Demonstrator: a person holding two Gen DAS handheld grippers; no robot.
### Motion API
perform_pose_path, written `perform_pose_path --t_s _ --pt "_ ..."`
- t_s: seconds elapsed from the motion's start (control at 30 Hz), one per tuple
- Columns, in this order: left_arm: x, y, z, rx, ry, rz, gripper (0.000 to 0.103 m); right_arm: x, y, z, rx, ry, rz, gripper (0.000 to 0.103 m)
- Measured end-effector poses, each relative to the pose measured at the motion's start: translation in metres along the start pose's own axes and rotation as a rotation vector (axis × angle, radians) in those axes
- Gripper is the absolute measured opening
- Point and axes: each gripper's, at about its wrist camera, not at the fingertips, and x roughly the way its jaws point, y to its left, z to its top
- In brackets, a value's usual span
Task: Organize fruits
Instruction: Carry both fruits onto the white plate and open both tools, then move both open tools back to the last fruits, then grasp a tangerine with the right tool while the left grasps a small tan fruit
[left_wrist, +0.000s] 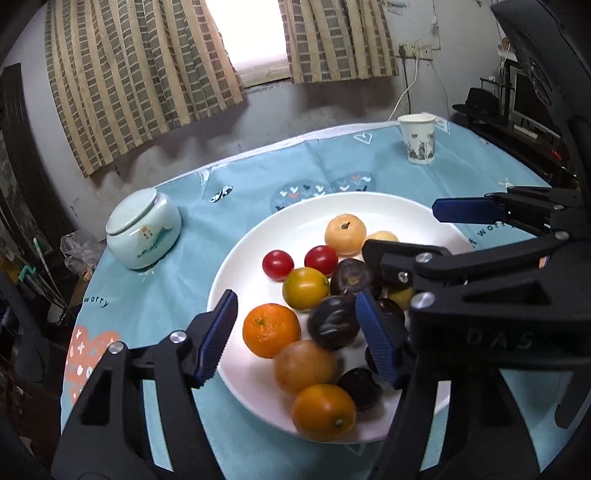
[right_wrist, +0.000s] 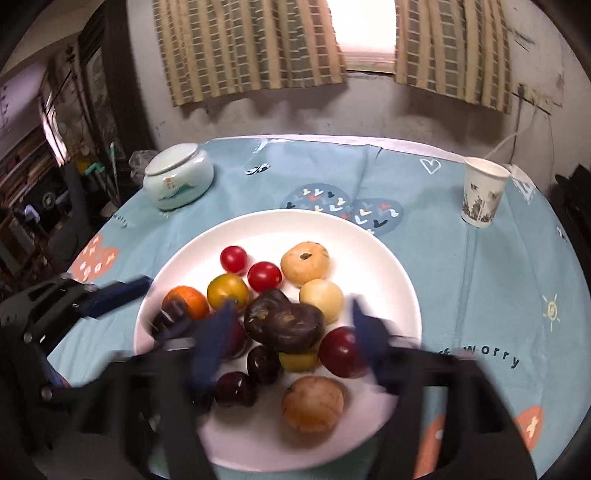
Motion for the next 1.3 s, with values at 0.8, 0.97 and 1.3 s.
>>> perform_pose_path --t_s 0.8,0.97,1.3 --pt "-0.134 -0.025 -0.118 -0.053 0.026 -0.168 0.078 -0.128 0.032 -0.194 -0.171 0.093 0.014 0.076" --pt "-0.131 -0.023 -0.123 -0.079 0.059 -0.166 0.078 -0.105 0.046 -0.195 -0.2 0.139 -0.001 0.05" --pt "-0.104 -0.078 -0.112 0.024 0.101 -0.198 0.079 -0.132 0.009 -0.201 -0.125 0.064 0.003 0.043"
